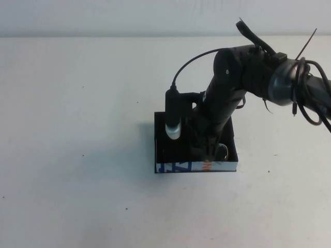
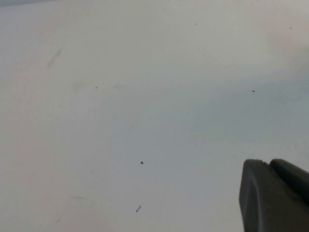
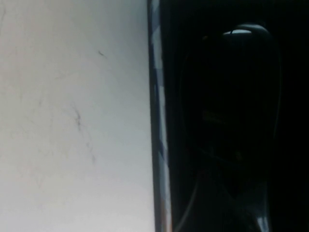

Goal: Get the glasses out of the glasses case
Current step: Pick up the glasses from the glasses case

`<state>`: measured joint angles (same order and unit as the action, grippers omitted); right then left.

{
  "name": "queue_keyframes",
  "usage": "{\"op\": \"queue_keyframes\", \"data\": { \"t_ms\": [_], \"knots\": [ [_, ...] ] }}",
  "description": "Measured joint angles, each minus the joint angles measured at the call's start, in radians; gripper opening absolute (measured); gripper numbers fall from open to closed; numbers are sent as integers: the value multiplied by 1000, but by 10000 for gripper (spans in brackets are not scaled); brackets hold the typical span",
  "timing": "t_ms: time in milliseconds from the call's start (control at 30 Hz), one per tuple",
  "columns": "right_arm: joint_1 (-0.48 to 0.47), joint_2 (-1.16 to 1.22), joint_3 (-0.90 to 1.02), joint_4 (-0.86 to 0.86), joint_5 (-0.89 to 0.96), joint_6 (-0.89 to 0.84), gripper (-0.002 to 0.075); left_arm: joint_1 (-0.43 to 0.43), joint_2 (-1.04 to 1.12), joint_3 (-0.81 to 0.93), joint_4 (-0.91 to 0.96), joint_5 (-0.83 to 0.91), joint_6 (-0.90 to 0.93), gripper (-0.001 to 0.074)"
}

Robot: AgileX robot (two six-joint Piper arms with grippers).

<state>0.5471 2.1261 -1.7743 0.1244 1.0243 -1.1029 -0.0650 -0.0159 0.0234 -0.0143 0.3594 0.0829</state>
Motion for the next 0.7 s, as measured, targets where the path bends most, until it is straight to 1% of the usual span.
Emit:
{"op": "queue_keyframes", "data": {
  "t_ms": [433,600,700],
  "knots": [
    [-10,52,-8,40,-13,-2,338,0,0,0,0,0,0,-4],
    [-10,54,-8,44,7,-4,292,0,0,0,0,0,0,-4],
    [-10,54,-8,46,13,-4,251,0,0,0,0,0,0,-4]
  ]
}}
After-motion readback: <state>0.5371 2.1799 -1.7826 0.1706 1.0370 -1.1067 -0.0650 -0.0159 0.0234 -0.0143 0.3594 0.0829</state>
